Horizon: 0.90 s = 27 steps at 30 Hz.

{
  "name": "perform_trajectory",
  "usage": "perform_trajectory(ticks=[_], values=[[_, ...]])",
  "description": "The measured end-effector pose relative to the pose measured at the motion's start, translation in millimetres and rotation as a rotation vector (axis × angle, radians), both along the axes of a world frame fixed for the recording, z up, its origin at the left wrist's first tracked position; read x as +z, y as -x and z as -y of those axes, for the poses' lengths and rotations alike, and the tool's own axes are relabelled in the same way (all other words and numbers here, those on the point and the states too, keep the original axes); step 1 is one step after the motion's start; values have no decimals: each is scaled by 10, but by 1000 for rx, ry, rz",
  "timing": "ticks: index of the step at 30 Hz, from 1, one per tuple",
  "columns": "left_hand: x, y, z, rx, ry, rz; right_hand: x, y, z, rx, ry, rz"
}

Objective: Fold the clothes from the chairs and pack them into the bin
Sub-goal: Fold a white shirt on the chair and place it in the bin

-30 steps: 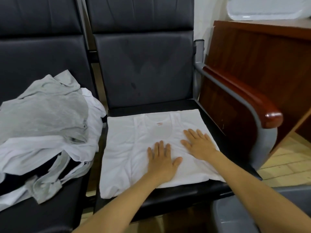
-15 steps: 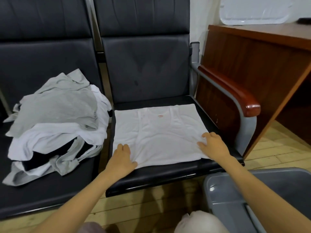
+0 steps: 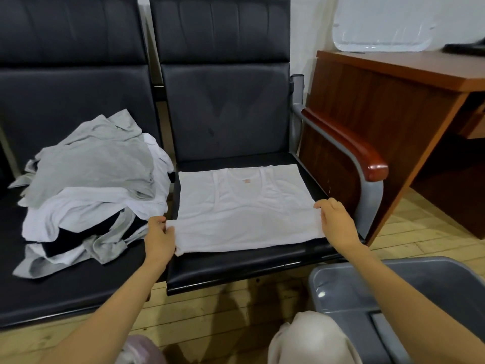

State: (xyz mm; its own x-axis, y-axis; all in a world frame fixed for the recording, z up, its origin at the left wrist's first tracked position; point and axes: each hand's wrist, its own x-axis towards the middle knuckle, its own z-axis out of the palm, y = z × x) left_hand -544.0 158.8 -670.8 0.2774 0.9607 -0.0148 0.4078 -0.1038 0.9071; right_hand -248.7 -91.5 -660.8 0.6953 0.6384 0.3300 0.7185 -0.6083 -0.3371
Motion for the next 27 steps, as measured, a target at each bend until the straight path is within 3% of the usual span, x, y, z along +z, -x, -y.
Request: perform_trajectory(ticks=[2, 4, 8, 11, 15, 17, 19, 21, 23, 27], values=[[-20, 20, -18, -12, -4, -17, -34, -42, 36, 57, 189, 178], [-26, 33, -32, -42, 58, -23, -64, -46, 75, 42, 363, 169], [19, 67, -26, -182, 284, -90, -170, 57, 16, 162, 275, 162], [36, 83, 11, -264, 244, -208, -140, 311, -213, 359, 290, 33], [134, 132, -12, -181, 148, 99, -91, 706, -694, 555, 357, -115], [234, 172, -24, -151, 267, 320, -53, 861, -963, 553, 441, -103], [275, 208, -40, -115, 397, 382, 43, 942, -1241, 464, 600, -62], [204, 239, -86, -150, 379, 172, 153, 970, -1553, 382, 700, -58], [92, 276, -127, -252, 303, -67, 235, 992, -1897, 361, 656, -79], [-24, 267, -190, -323, 273, -153, 273, 1085, -2681, 491, 395, -182]])
